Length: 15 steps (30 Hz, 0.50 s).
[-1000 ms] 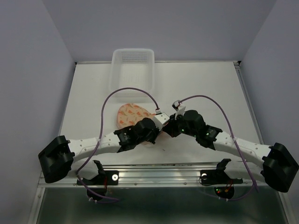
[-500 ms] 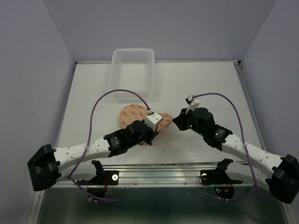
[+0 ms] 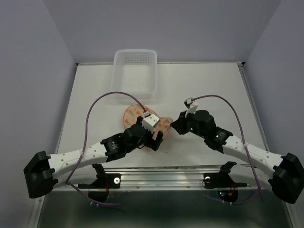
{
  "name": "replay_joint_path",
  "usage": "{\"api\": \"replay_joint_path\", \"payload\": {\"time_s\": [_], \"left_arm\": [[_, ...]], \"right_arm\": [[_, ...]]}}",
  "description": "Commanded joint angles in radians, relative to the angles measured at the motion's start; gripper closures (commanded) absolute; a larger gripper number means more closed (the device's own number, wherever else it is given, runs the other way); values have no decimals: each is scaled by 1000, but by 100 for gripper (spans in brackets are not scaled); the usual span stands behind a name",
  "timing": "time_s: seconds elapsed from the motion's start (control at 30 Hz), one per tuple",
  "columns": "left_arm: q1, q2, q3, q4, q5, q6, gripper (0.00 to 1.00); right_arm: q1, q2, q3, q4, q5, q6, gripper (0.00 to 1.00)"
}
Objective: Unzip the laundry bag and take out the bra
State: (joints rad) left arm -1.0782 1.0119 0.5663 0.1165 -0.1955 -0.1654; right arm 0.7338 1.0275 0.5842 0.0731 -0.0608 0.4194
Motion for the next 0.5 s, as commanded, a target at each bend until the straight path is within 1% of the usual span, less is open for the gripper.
{"api": "replay_joint_path", "payload": {"time_s": [0.0,0.2,0.47], "left_arm": [[-3,-64,26,18,-7,15,1],[-3,-55,50,3,30,38,1],[-5,43,64,-5,44,33,15]], "right_arm": [[58,46,-14,137,-59,56,99],[148,103,20,162,-27,74,99],[171,108,45,139,3,79,99]]}}
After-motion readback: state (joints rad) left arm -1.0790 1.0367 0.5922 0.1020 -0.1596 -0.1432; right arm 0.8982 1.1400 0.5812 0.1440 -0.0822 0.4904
